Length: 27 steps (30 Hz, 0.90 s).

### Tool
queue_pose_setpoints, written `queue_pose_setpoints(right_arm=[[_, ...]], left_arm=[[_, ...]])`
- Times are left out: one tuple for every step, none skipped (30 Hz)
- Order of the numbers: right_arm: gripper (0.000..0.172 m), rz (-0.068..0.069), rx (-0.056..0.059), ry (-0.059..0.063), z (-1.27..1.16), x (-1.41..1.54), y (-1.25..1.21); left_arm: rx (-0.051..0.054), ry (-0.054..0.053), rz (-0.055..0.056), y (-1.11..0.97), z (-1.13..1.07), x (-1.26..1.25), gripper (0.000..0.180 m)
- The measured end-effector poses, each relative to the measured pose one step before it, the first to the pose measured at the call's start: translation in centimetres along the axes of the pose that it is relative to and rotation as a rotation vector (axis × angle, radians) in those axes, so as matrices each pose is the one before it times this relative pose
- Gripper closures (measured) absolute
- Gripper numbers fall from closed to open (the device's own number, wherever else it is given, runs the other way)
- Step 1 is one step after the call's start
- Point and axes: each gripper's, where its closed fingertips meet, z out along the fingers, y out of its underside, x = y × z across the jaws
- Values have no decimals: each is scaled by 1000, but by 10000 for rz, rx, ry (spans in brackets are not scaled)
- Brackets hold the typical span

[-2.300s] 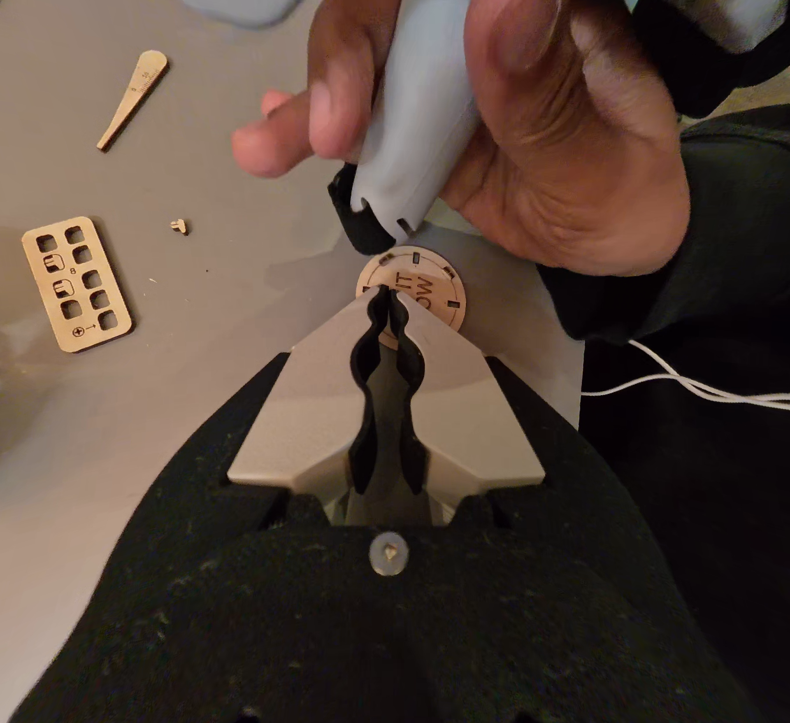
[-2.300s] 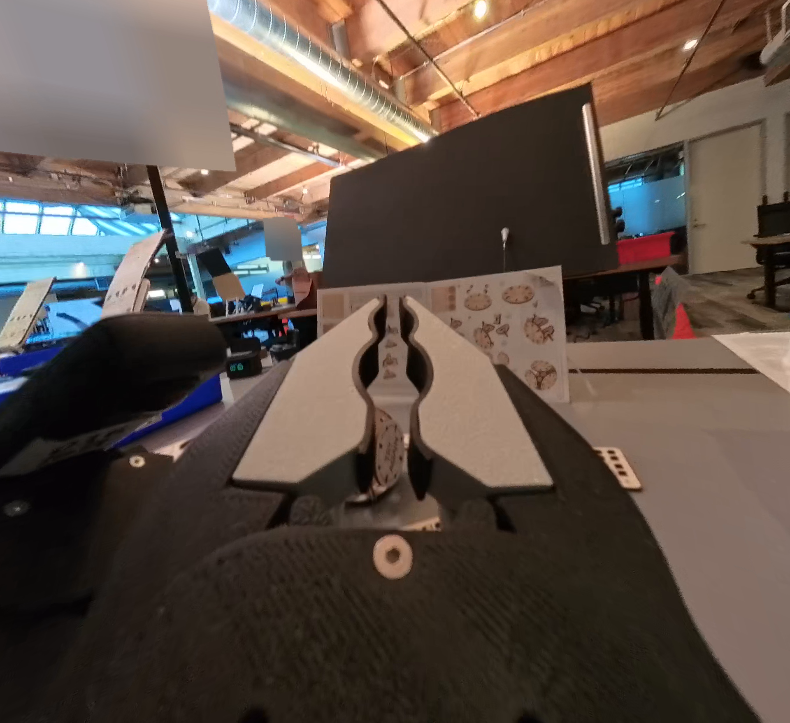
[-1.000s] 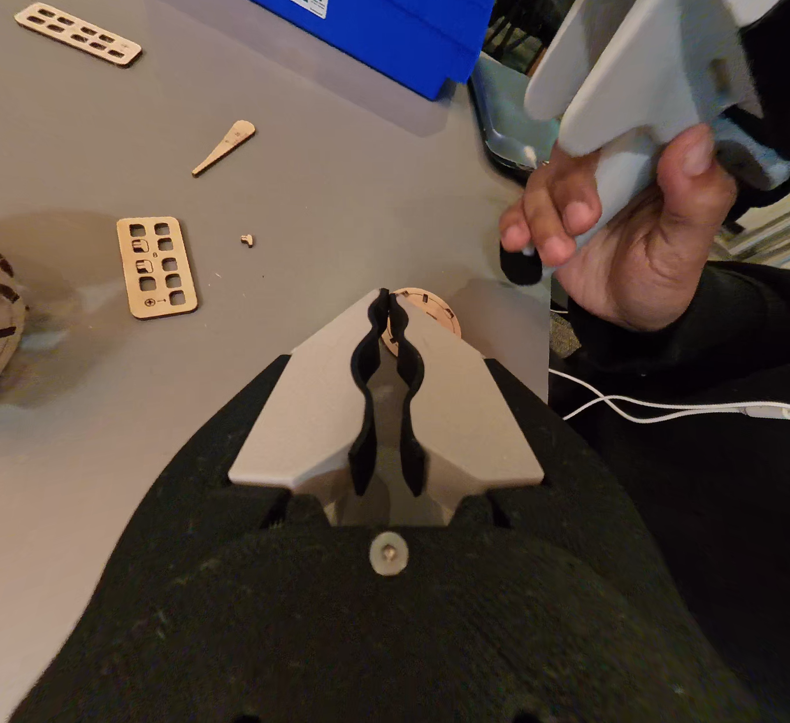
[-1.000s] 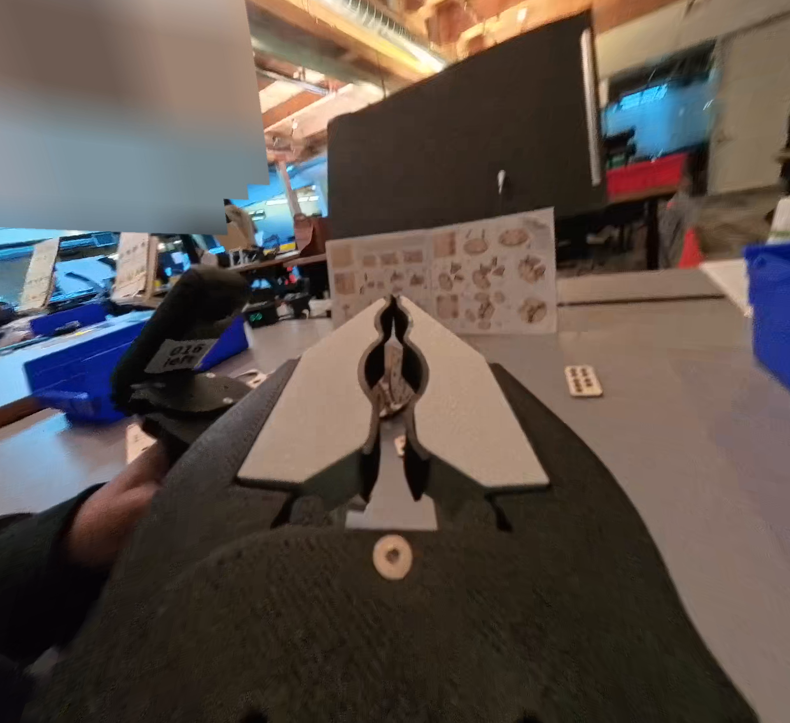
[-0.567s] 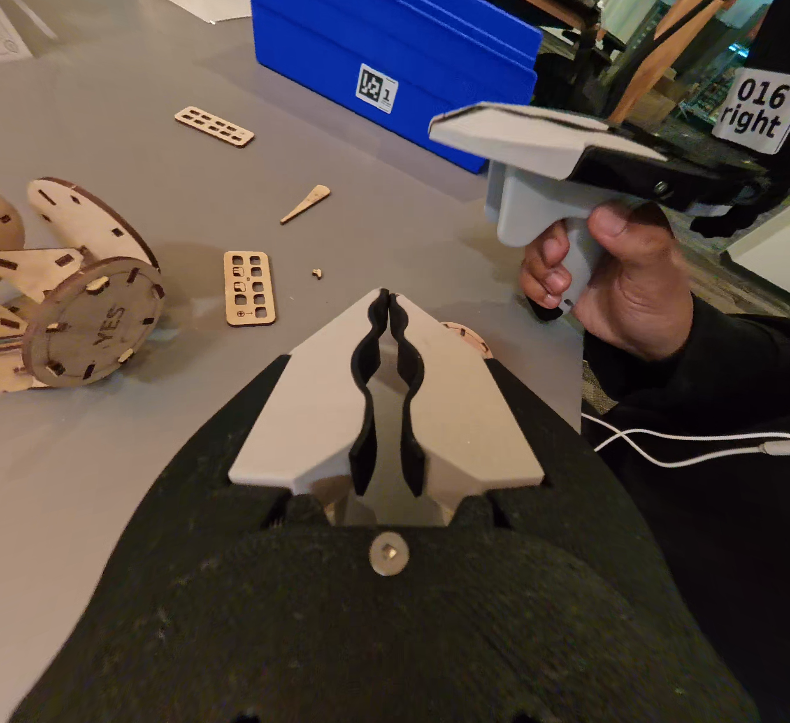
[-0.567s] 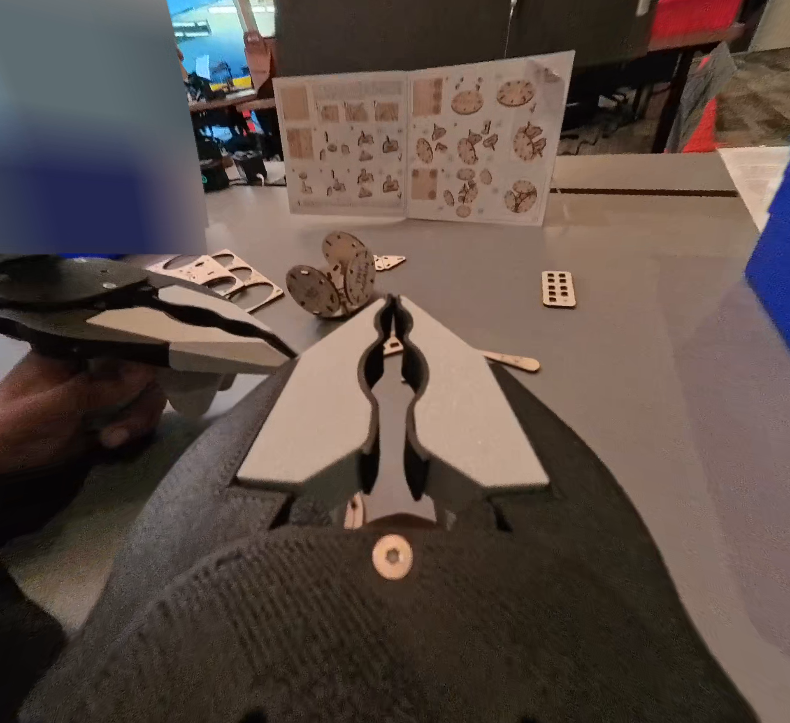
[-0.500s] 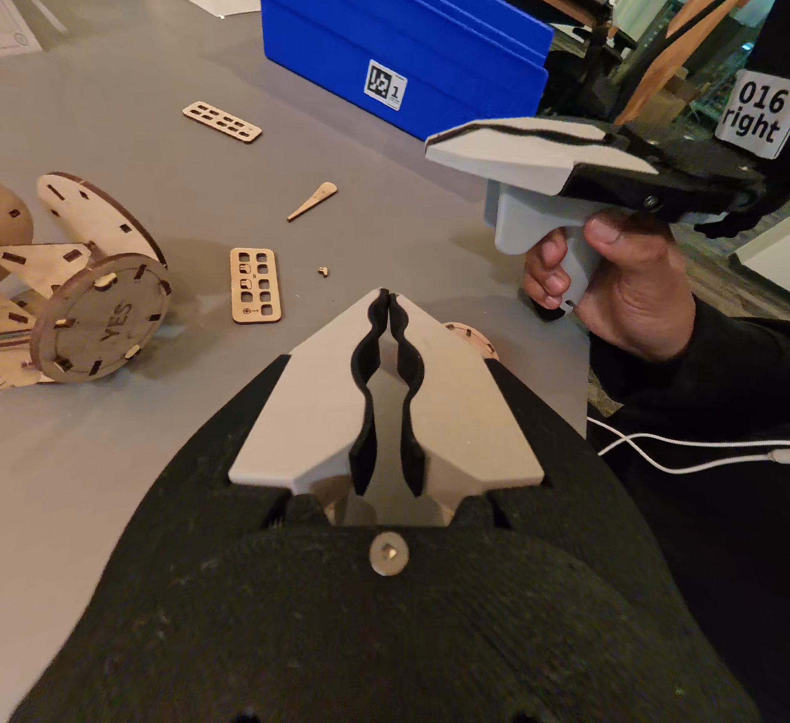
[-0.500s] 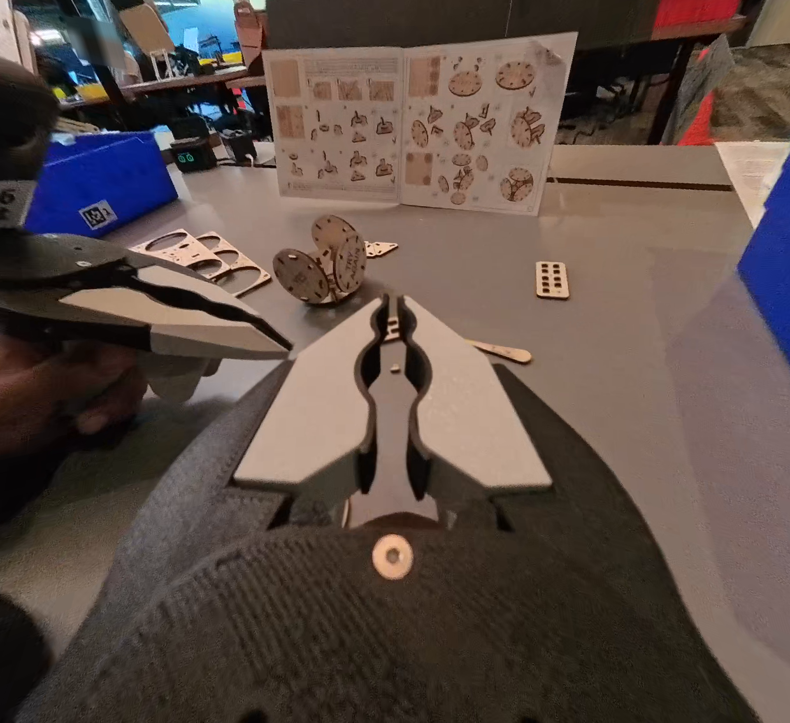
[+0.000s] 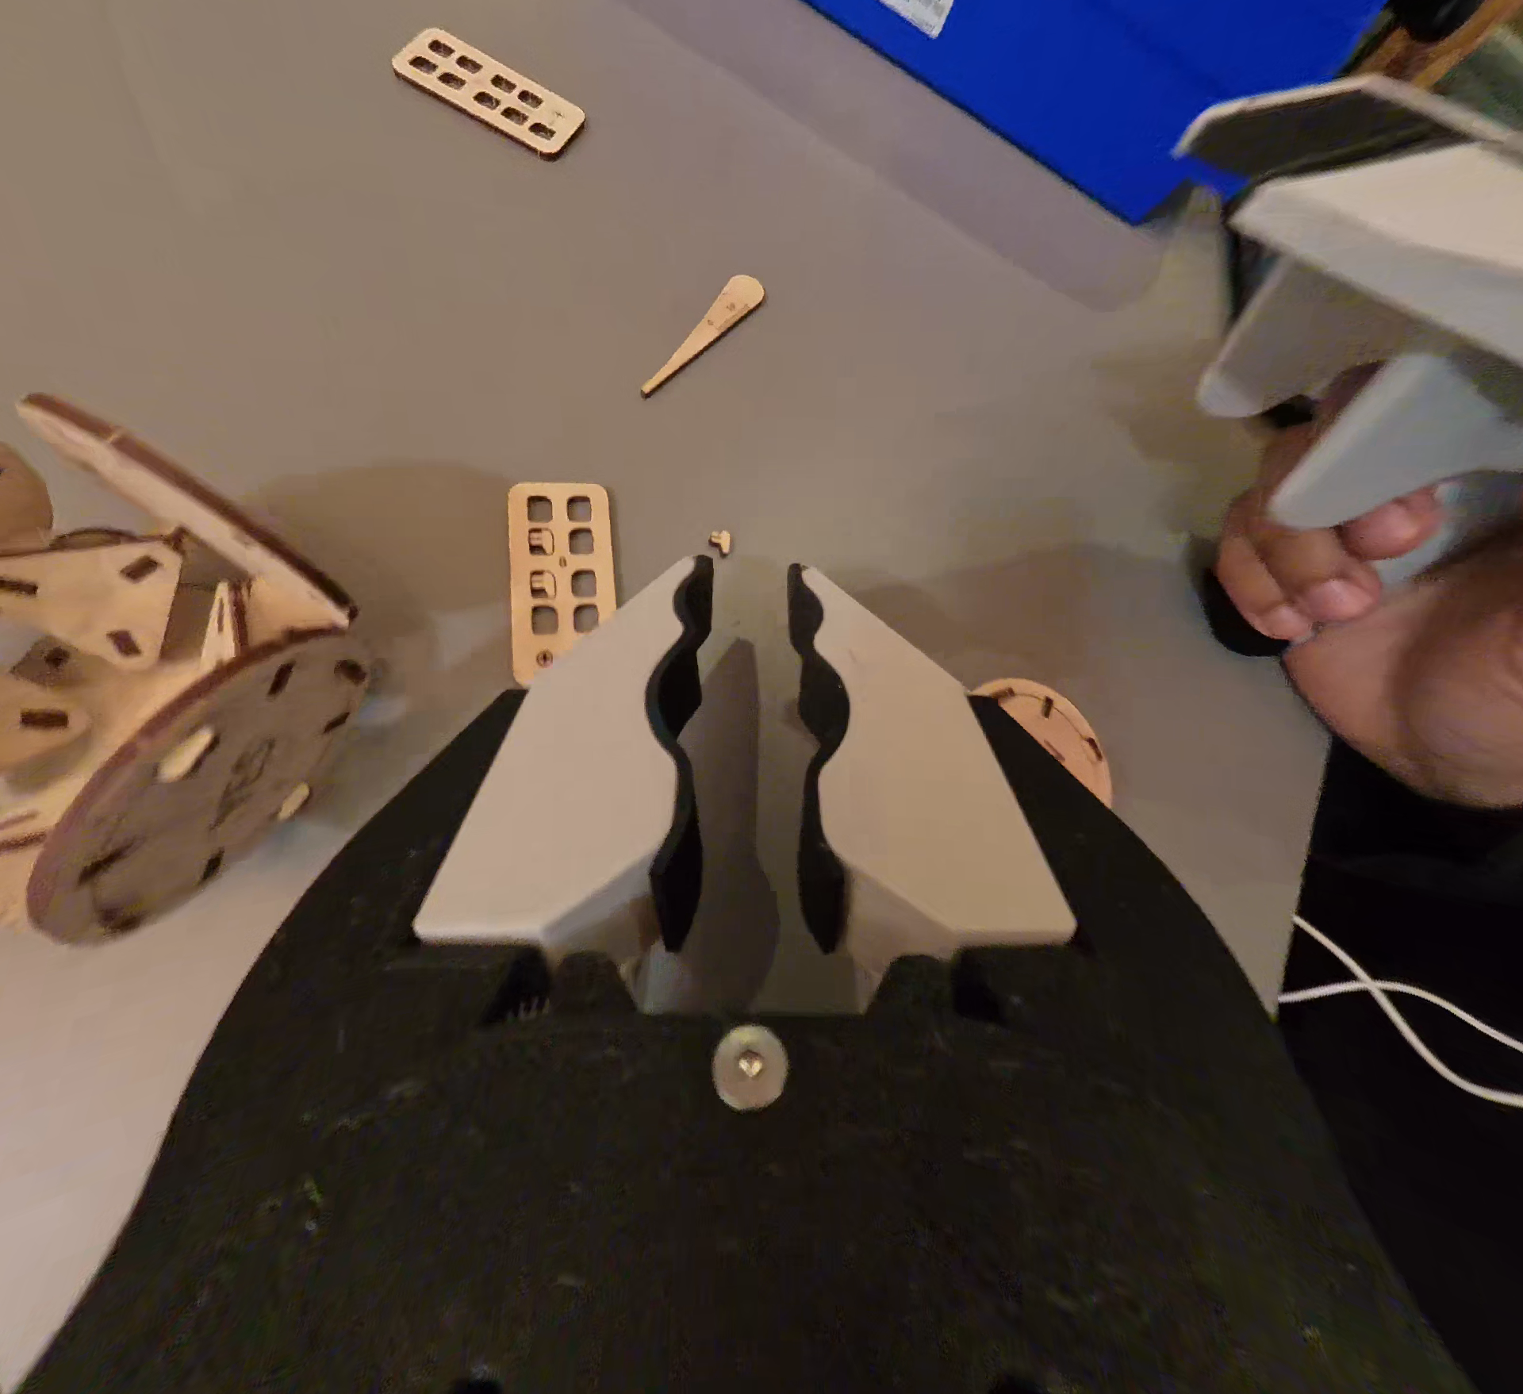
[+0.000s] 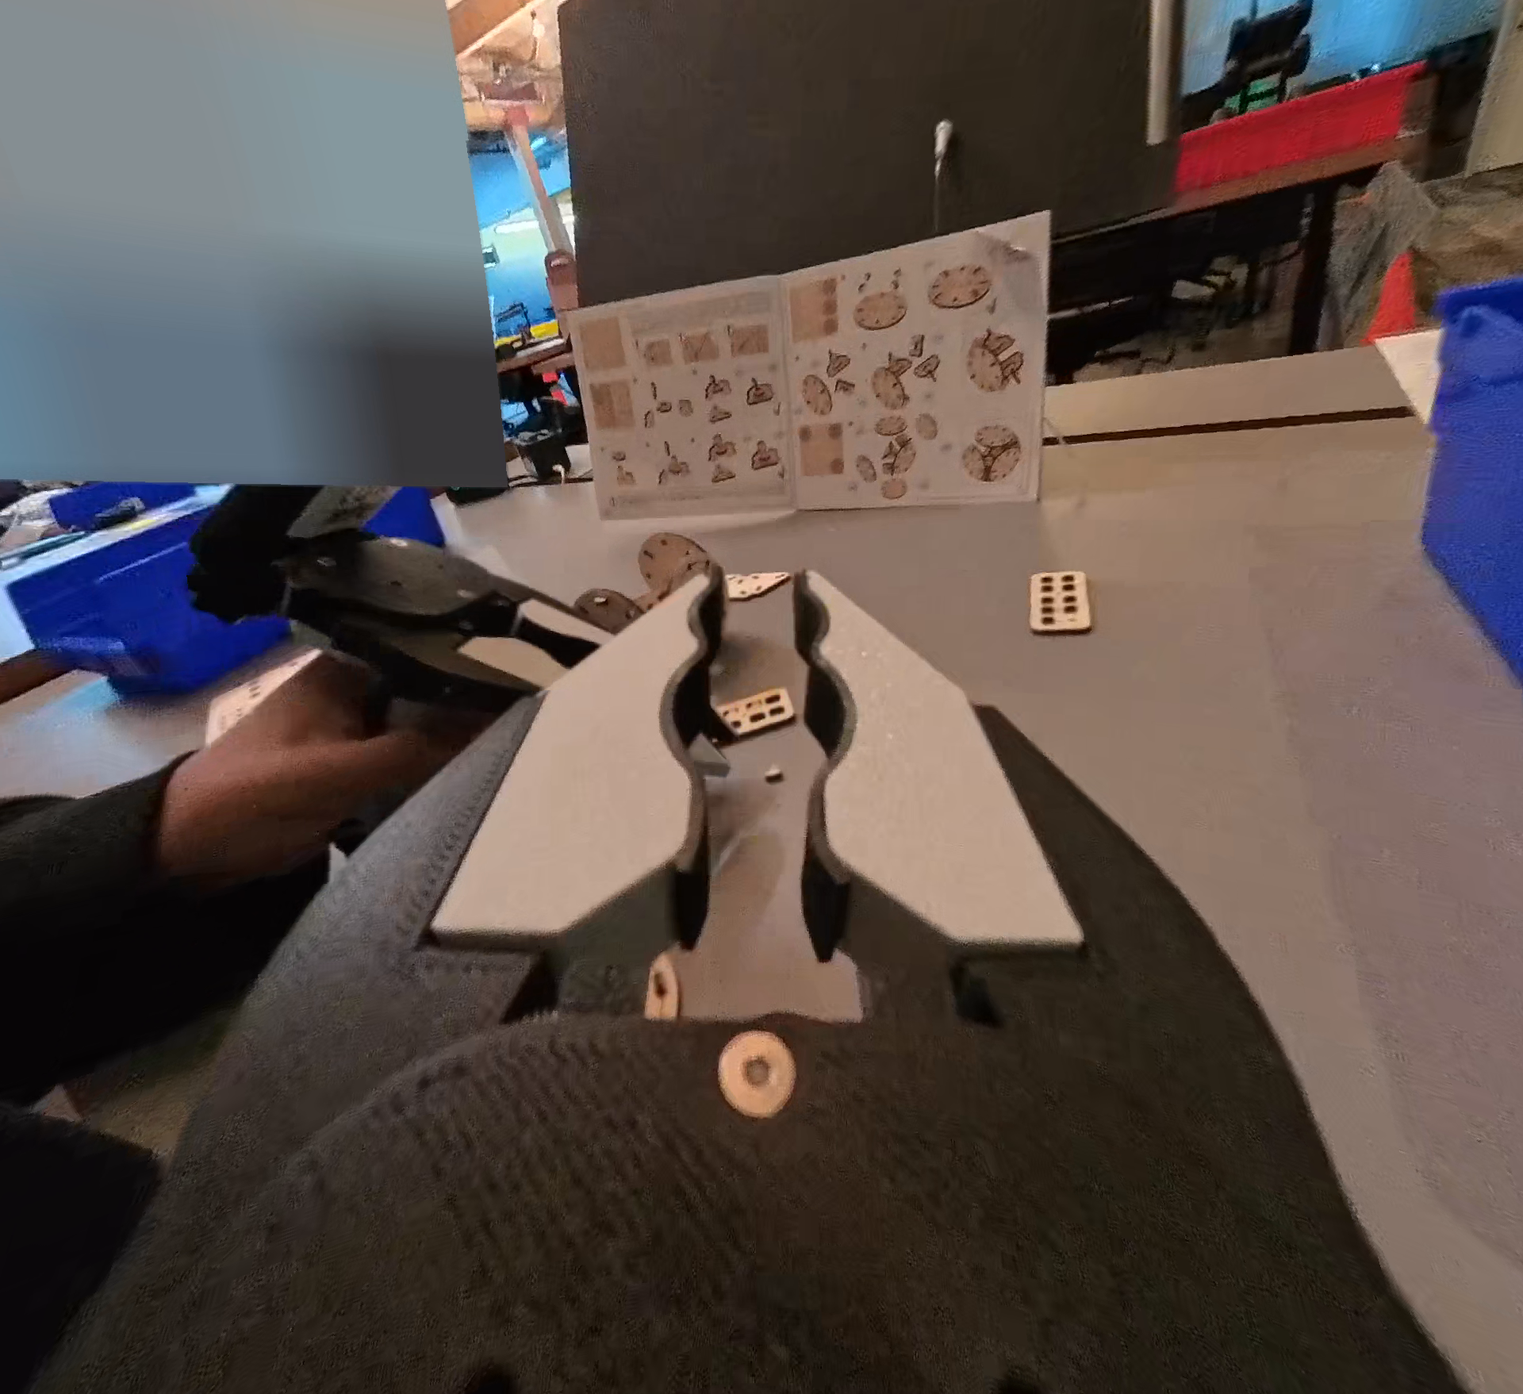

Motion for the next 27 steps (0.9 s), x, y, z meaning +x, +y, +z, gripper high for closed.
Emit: queue_pose_setpoints(right_arm=[[155, 117, 177, 55, -186, 228, -238], [155, 145, 97, -31, -96, 127, -137], [154, 141, 36, -73, -27, 64, -57], [154, 122, 3, -72, 12, 41, -10], [153, 97, 9, -70, 20, -2, -10], [153, 68, 20, -69, 26, -37, -19], [152, 34, 11, -54, 28, -45, -10], [152, 13, 11, -38, 42, -38, -9], [152, 9, 17, -40, 53, -45, -15], [152, 11, 13, -40, 43, -40, -12], [151, 15, 9, -26, 33, -29, -5], [151, 19, 8, -18, 19, -8, -10], [151, 27, 26, -17, -5, -4, -30], [151, 30, 33, -9, -15, 5, -42], [150, 28, 28, 7, -18, 29, -35], [150, 27, 25, 15, -20, 40, -32], [150, 26, 17, 12, -5, 45, -20], [150, 22, 6, 9, -4, 34, -11], [149, 14, -1, -2, 13, 1, -2], [148, 7, -4, -17, 33, -34, 11], [148, 0, -12, -15, 33, -46, 31], [148, -10, -23, -7, 55, -43, 44], [148, -28, -33, -3, 43, -52, 46], [148, -39, -39, 0, 60, -46, 59], [148, -43, -33, 0, 43, -51, 50], [148, -48, -12, 3, 16, -58, 20], [148, -51, 14, 14, -9, -39, -11]], left_arm=[[-234, -191, 183, 90, 491, -190, 169], [-258, -216, 175, 153, 477, -229, 172], [-264, -222, 132, 213, 432, -233, 175], [-218, -165, 90, 195, 354, -147, 176], [-143, -57, 69, 125, 255, 21, 178], [-5, -9, 48, -40, 115, 85, 180], [21, -35, 45, -63, 46, 42, 180], [-21, -45, 58, 10, 54, 0, 180], [3, -36, 50, -16, 28, -15, 180], [2, -13, 29, -23, 11, -16, 180], [-4, 5, 4, -6, 6, -9, 180], [15, 17, -6, -16, -13, 8, 180], [31, -6, 8, -3, -48, -20, 180], [43, -8, 21, 21, -109, -24, 180], [83, 4, 7, -24, -179, 2, 180], [142, 24, -10, -104, -263, 30, 180], [194, 35, -26, -171, -334, 35, 180], [191, 38, -41, -174, -362, 17, 180], [203, 72, -35, -204, -369, 57, 180], [208, 44, -34, -203, -389, 20, 180], [171, -41, -33, -164, -326, -134, 180], [102, -68, -18, -92, -190, -197, 180], [-1, -46, -33, 19, -1, -216, 180], [-95, 21, -74, 121, 197, -121, 180], [-173, 140, -107, 191, 336, 94, 180], [-165, 154, -105, 136, 371, 189, 180], [-66, 59, -25, -11, 298, 145, 180]])
